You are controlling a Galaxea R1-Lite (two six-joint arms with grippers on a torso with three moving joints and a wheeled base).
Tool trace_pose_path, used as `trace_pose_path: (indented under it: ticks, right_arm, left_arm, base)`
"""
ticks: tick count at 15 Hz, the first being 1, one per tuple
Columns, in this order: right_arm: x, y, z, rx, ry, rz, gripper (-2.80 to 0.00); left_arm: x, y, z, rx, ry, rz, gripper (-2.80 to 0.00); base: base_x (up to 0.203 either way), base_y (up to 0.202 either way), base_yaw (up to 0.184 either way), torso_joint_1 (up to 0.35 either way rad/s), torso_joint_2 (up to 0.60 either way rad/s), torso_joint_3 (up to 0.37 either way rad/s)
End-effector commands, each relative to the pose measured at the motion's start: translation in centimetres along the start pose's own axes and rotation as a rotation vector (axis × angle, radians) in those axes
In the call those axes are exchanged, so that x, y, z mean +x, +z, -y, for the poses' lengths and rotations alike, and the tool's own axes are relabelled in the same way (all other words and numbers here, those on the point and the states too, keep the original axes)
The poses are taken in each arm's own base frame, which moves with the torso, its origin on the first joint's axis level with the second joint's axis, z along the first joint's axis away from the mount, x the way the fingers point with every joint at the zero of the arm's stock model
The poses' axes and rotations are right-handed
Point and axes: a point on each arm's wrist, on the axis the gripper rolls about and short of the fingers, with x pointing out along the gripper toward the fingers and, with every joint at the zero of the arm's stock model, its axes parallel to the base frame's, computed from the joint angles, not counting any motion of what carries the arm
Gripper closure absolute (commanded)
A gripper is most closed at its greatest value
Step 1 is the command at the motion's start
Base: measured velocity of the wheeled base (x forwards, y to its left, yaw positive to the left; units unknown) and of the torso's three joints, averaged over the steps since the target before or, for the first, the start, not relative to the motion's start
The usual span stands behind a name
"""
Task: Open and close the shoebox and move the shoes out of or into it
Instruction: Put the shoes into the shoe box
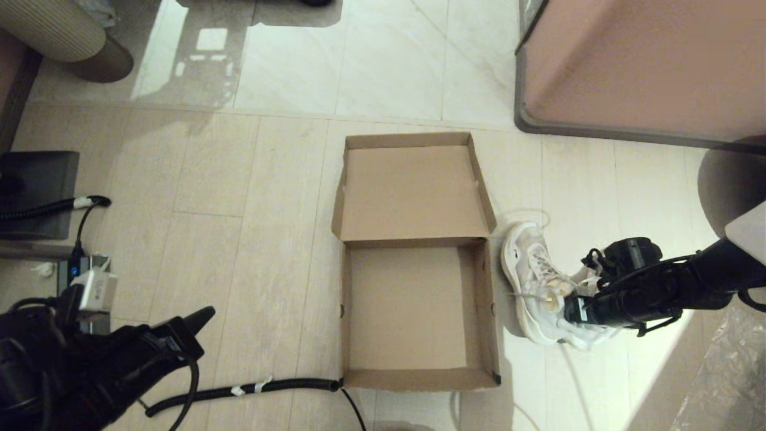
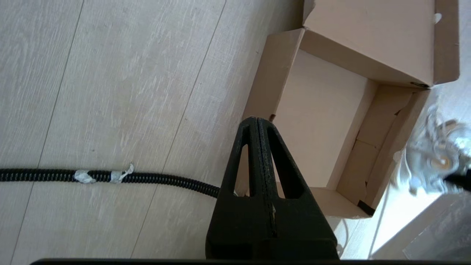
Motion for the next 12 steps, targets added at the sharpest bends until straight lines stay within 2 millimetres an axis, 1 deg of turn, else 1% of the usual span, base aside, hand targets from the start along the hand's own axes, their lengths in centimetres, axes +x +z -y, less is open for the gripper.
trace_pose_path:
  ticks: [1, 4, 6, 8, 12]
  right_arm:
    - [-2.3, -1.2, -0.1, 0.005, -0.018, -0.003, 0.0]
    - [-5.6, -0.1, -0.4, 0.003, -0.017, 0.084, 0.0]
    - [-8.3, 0.7, -0.7, -0.006, -0.012, 0.143, 0.0]
    - [-11.6, 0.7, -1.3, -0.021, 0.002, 0.172, 0.0]
    - [-18.3, -0.2, -3.8, -0.081, 0.059, 0.243, 0.0]
  left_arm:
    - [-0.2, 0.3, 0.1, -0.002, -0.009, 0.021, 0.0]
    - [-0.6, 0.5, 0.2, -0.002, -0.013, 0.035, 0.0]
    - [-0.9, 0.2, 0.1, -0.002, -0.01, 0.027, 0.0]
    - [-0.7, 0.2, 0.1, -0.005, -0.01, 0.023, 0.0]
    - [-0.8, 0.3, 0.1, -0.005, -0.013, 0.03, 0.0]
  base:
    - [0.0, 0.0, 0.0, 0.0, 0.0, 0.0]
    - [0.0, 0.0, 0.0, 0.0, 0.0, 0.0]
    - [0.0, 0.0, 0.0, 0.0, 0.0, 0.0]
    - [0.0, 0.0, 0.0, 0.0, 0.0, 0.0]
    - [0.0, 0.0, 0.0, 0.0, 0.0, 0.0]
